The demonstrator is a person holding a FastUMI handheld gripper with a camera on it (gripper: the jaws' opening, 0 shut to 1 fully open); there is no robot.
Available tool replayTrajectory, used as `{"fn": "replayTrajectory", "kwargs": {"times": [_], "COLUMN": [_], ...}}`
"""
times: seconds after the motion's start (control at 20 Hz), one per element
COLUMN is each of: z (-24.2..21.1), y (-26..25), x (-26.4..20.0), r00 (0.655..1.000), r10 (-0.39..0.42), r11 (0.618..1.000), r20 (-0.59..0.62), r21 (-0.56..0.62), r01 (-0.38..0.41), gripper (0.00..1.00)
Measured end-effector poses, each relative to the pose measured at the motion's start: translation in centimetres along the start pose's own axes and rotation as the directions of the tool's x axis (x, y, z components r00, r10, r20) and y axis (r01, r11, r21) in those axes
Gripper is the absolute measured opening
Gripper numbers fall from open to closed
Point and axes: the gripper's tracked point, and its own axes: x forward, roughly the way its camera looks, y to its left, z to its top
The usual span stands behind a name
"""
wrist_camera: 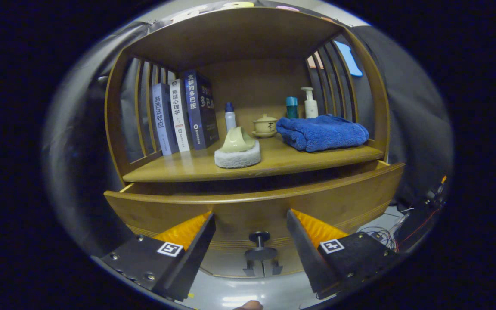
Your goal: Pull open the drawer, take out the items inside it, and place them on the countertop above the cabinet.
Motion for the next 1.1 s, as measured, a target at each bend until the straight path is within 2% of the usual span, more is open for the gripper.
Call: {"fn": "replayTrajectory", "kwargs": {"times": [1.1], "z": [0.9], "y": [0.1], "x": [3.3], "r00": [1.0], "r10": [0.009], "r11": [1.0], "r20": [0.003], "r21": [0.02], "r01": [-0.009], "gripper": [1.0]}}
